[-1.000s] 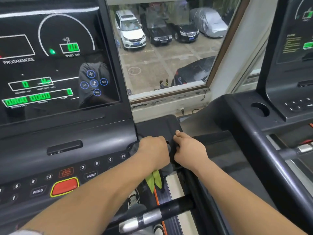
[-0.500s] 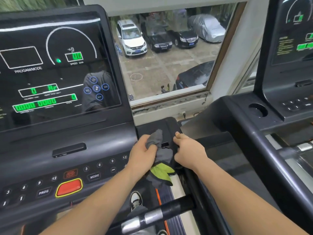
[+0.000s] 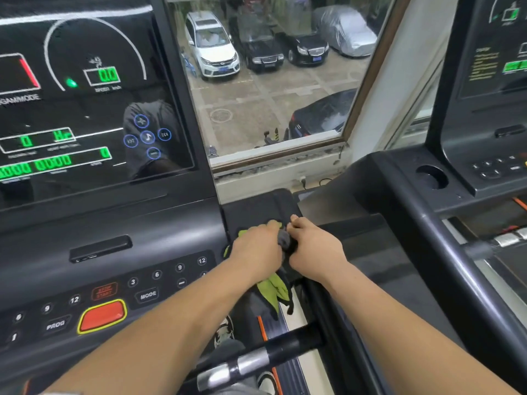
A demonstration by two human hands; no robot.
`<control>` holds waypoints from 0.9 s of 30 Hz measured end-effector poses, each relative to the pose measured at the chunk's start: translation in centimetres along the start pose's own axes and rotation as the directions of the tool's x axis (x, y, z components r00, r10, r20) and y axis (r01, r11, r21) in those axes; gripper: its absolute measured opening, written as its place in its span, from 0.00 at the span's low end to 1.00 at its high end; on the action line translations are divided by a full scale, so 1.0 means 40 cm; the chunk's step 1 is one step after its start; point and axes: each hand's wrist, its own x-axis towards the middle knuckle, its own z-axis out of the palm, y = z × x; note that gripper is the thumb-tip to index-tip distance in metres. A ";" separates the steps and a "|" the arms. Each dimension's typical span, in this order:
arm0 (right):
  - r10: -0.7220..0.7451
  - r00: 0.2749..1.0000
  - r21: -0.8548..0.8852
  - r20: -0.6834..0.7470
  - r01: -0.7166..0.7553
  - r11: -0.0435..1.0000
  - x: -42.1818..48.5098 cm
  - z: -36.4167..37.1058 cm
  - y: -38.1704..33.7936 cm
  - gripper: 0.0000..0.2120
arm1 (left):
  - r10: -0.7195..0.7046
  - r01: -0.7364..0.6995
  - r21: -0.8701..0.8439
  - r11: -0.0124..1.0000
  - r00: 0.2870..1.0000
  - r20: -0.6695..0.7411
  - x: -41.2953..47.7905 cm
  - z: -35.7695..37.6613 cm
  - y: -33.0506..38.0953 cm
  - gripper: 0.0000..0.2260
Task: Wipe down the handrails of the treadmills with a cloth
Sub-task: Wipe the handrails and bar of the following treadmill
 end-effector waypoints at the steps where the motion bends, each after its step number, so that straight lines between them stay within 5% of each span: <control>1: 0.001 1.000 0.005 0.001 -0.001 1.000 0.000 -0.002 -0.001 0.28 | 0.011 -0.011 -0.038 0.999 1.000 -0.007 -0.005 0.004 -0.010 0.12; 8: 0.021 0.997 0.025 0.075 -0.023 0.999 0.003 -0.011 0.006 0.33 | 0.131 -0.134 -0.008 0.991 0.975 -0.182 -0.131 0.068 -0.047 0.14; 13: 0.024 0.997 0.043 0.075 -0.027 0.999 0.009 -0.014 0.007 0.32 | -0.038 0.043 0.081 0.996 0.997 -0.069 -0.140 0.057 -0.050 0.20; 20: 0.005 0.998 0.031 0.065 -0.007 0.999 0.005 -0.006 0.013 0.33 | 0.051 -0.024 0.119 0.993 0.972 -0.229 -0.163 0.102 -0.041 0.16; 27: 0.001 0.999 0.025 0.054 -0.003 1.000 0.006 -0.002 0.016 0.31 | -0.013 0.057 0.281 0.958 0.987 -0.159 -0.155 0.067 -0.014 0.19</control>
